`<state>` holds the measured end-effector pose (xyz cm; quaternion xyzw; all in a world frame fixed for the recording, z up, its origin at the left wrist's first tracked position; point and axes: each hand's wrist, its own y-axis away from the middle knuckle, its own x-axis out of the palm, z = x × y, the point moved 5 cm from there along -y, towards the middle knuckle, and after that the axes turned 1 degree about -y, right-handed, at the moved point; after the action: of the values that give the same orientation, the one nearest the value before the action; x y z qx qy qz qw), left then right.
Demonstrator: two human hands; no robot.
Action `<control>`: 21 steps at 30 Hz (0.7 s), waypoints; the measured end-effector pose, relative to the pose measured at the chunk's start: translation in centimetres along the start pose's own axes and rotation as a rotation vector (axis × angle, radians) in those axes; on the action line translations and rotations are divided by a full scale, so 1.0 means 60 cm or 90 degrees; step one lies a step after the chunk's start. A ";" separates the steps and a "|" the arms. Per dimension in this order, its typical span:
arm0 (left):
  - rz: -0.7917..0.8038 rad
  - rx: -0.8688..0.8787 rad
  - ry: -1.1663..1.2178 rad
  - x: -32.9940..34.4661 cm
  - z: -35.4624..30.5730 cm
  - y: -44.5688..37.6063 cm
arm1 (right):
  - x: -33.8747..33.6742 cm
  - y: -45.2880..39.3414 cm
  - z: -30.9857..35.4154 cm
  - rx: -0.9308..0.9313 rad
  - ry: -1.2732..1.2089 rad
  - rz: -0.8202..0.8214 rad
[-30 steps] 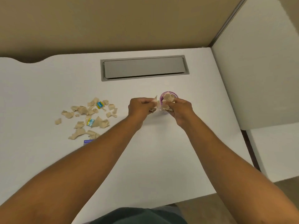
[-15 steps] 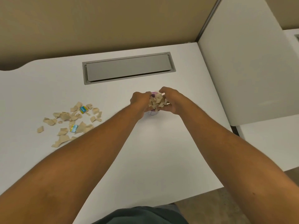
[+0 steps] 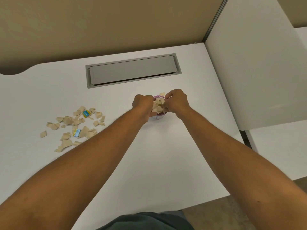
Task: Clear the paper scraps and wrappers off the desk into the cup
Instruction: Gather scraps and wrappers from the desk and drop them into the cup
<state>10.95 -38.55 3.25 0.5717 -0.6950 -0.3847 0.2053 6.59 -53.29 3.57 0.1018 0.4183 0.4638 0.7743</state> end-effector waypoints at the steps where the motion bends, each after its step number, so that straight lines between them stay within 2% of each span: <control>1: -0.009 0.014 -0.023 -0.003 0.000 -0.001 | -0.002 0.003 0.000 -0.016 0.014 -0.011; 6: -0.094 0.144 -0.143 -0.023 -0.007 -0.012 | -0.008 0.008 0.003 -0.112 0.088 -0.069; 13: -0.051 0.231 -0.196 -0.037 0.014 -0.017 | -0.028 -0.024 -0.039 -0.191 0.052 -0.166; 16: -0.046 0.258 -0.188 -0.048 0.025 -0.025 | -0.028 -0.070 -0.057 -0.230 0.150 -0.123; 21: -0.054 0.279 -0.171 -0.071 0.037 -0.043 | 0.015 -0.136 -0.042 -0.392 0.382 0.057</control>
<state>12.09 -33.97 0.57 0.5749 -0.7584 -0.3052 -0.0338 10.10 -57.65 -2.97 -0.2550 0.4624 0.6094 0.5914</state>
